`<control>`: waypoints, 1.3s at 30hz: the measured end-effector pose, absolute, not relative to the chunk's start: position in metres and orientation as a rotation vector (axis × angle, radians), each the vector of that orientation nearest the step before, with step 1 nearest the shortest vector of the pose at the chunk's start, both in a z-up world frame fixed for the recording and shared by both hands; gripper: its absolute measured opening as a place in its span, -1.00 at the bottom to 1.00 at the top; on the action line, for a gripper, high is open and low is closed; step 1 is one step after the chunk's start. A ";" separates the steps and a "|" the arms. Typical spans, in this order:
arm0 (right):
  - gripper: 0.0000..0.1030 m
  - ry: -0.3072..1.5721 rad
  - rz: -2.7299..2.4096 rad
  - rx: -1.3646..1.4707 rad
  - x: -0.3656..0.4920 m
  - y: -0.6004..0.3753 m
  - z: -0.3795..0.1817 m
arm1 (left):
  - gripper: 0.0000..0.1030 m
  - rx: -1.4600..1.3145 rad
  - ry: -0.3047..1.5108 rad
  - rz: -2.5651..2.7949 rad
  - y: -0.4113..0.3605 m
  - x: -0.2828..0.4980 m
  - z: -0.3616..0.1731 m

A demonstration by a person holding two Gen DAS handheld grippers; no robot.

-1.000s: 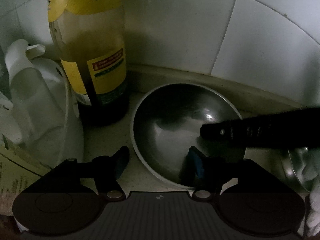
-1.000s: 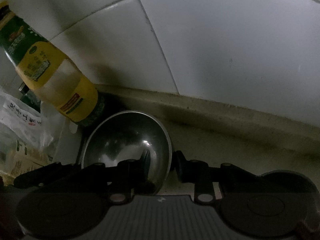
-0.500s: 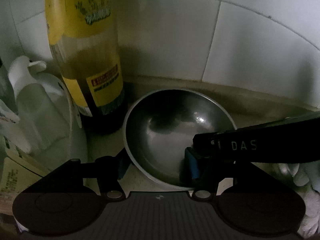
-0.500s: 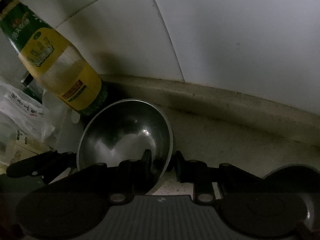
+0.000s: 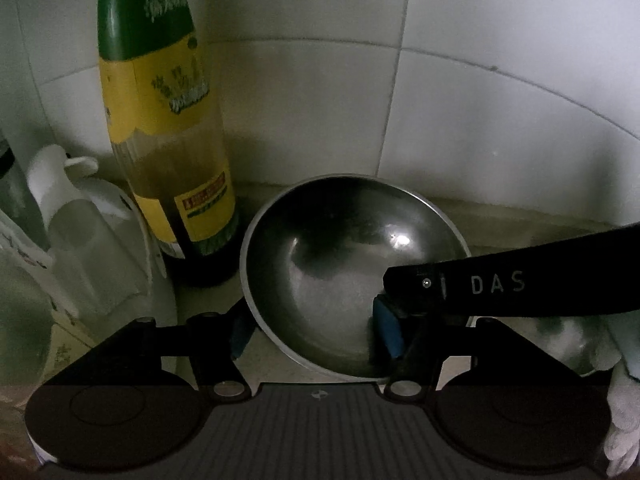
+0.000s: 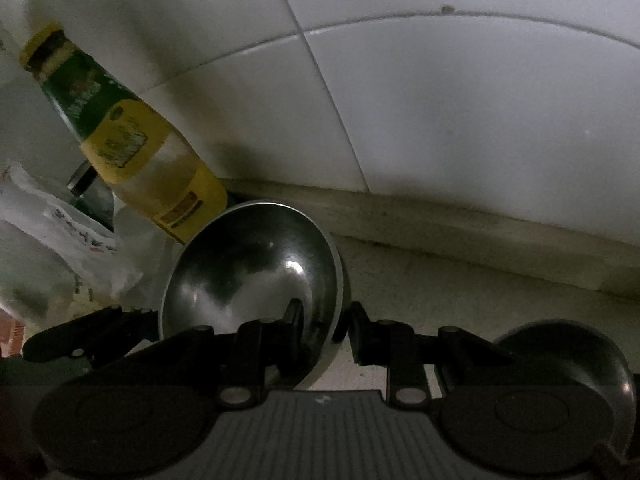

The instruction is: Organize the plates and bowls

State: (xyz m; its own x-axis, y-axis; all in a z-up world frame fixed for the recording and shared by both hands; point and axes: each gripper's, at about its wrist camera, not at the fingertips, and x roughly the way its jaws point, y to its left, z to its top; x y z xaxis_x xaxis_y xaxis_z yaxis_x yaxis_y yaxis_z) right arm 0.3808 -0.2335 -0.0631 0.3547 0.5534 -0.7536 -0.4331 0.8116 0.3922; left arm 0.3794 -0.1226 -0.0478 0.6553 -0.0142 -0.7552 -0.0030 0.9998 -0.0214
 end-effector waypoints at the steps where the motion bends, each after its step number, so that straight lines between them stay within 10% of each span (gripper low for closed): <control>1: -0.56 1.024 0.640 0.133 0.379 -0.237 -0.060 | 0.36 -0.019 0.852 -0.007 -0.125 0.380 -0.045; 39: -0.56 0.936 0.639 0.127 0.269 -0.268 0.011 | 0.47 0.053 0.734 -0.080 -0.149 0.257 0.017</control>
